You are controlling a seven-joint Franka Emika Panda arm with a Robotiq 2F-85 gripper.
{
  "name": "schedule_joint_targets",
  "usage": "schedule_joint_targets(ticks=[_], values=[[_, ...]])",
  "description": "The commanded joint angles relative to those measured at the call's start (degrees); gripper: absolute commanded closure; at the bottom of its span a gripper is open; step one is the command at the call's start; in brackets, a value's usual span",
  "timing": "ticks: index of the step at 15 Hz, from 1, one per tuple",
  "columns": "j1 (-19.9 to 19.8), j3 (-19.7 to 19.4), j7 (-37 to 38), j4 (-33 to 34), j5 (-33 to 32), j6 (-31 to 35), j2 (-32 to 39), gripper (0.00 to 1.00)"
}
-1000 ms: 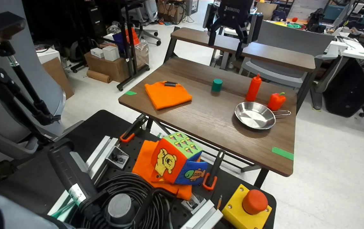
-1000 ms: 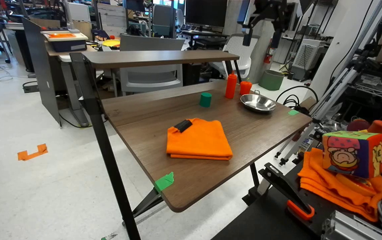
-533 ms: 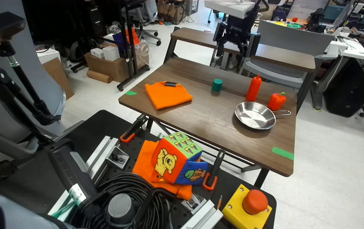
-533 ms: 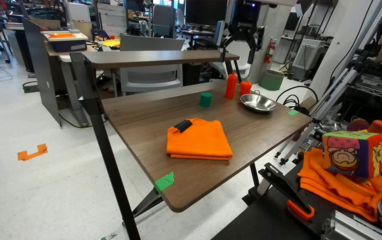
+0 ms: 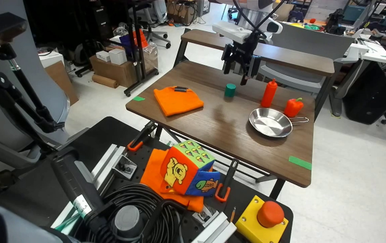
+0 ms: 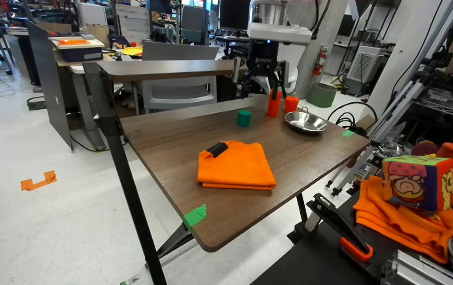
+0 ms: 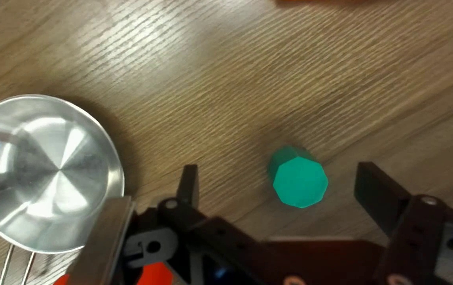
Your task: Put the green object inside the silver pot
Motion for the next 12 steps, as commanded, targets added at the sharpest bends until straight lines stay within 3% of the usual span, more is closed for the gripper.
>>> schedule_joint_targets(ticks=[1, 11, 12], values=[[2.7, -2.0, 2.7, 8.2, 0.7, -3.7, 5.9, 0.0], [5.0, -3.9, 7.4, 20.3, -0.1, -10.7, 15.6, 0.0], [5.0, -4.0, 8.1, 21.3, 0.0, -11.3, 16.3, 0.25]])
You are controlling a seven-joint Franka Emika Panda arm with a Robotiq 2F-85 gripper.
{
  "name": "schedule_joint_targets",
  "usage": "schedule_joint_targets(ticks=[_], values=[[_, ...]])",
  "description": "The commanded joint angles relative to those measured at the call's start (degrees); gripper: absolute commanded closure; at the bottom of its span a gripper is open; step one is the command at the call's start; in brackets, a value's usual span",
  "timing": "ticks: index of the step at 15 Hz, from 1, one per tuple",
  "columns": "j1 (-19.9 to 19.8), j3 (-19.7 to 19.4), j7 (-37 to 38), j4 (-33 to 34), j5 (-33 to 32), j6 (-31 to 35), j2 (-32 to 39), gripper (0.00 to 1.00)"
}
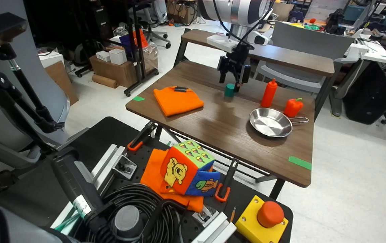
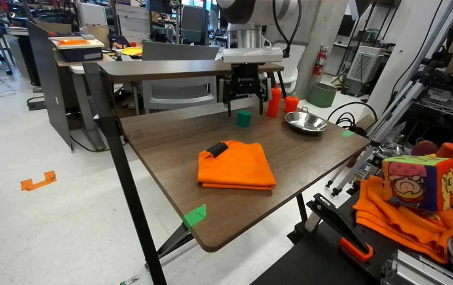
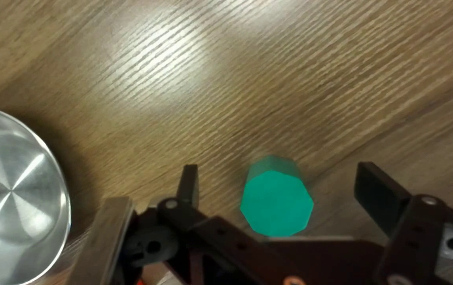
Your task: Put the green object inside the silver pot
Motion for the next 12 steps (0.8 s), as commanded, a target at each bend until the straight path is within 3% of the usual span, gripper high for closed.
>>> schedule_joint_targets(ticks=[1, 8, 12], values=[[0.9, -1.3, 2.5, 6.3, 0.0, -3.7, 3.9, 0.26], [0.2, -0.9, 4.9, 7.5, 1.0, -4.2, 3.7, 0.8], [-1.2, 0.9, 3.2, -3.8, 4.1, 0.8, -5.4, 0.82]])
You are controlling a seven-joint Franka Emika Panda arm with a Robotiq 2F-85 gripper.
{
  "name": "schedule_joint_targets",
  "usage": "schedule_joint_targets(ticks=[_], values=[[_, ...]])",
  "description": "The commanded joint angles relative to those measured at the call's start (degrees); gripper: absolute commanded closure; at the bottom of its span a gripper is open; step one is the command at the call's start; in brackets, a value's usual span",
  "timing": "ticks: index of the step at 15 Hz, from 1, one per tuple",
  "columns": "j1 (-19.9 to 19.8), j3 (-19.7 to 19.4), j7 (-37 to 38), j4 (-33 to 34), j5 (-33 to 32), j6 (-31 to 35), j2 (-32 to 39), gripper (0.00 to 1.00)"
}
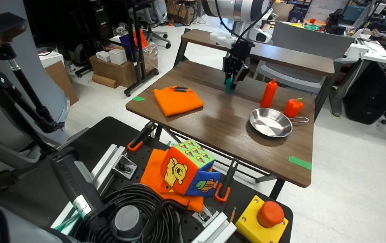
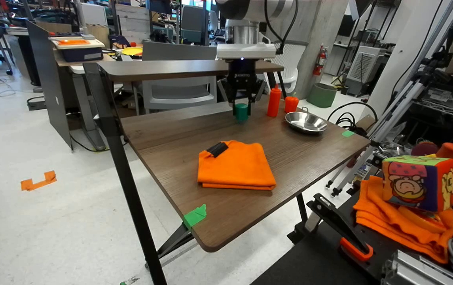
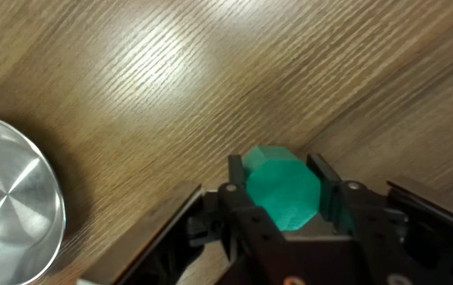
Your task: Put the green object inside the silver pot
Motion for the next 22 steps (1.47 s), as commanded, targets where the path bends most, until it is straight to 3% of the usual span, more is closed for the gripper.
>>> schedule_joint_targets(ticks=[1, 7, 11, 17, 22], values=[[-0.9, 1.2, -2.1, -12.6, 2.7, 4.4, -10.2, 0.82], [-2.9, 0.2, -2.7, -28.8, 5.2, 10.3, -21.9, 0.82], [-7.8, -0.9, -4.1, -38.8, 9.3, 13.0, -27.5, 0.82], [-15.0, -5.5, -5.6, -37.3, 11.6, 11.7, -25.7, 0.82], [-14.8, -7.1, -3.7, -34.2, 9.3, 11.4, -22.1, 0.82]])
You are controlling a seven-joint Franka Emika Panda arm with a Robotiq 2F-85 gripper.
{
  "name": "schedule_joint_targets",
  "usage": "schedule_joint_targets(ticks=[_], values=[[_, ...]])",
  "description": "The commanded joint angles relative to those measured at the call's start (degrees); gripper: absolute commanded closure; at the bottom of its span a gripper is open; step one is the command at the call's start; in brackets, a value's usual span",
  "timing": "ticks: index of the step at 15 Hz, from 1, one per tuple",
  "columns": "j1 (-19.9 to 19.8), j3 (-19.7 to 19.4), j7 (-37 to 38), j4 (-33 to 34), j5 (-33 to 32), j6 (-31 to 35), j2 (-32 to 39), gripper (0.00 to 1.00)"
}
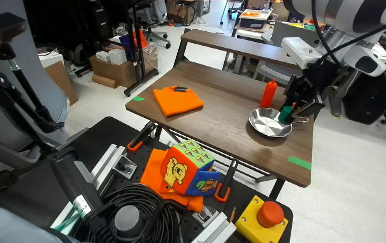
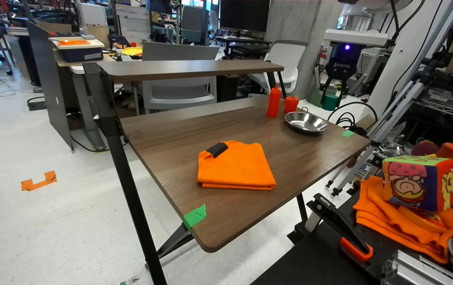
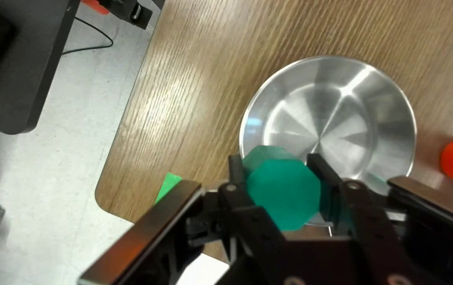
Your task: Put the green object inside the silver pot
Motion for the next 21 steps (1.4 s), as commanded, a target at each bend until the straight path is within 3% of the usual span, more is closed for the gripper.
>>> schedule_joint_targets(ticks=[1, 6, 12, 13, 15, 18, 21], values=[[2.0, -0.6, 1.8, 3.1, -1.1, 0.5, 3.6, 0.82], [5.4, -1.4, 5.9, 6.1, -3.1, 2.9, 7.8, 0.82], [9.9, -3.5, 12.3, 7.4, -10.0, 6.8, 12.9, 0.82], [10.3, -3.5, 12.5, 7.1, -10.8, 7.2, 13.1, 0.36], [11.4, -3.7, 12.1, 4.0, -12.5, 10.2, 10.5, 0.25], [11.7, -2.9, 8.8, -5.9, -12.8, 19.8, 2.3, 0.04], [9.8, -0.4, 1.6, -14.3, -10.4, 27.3, -6.4, 0.0]])
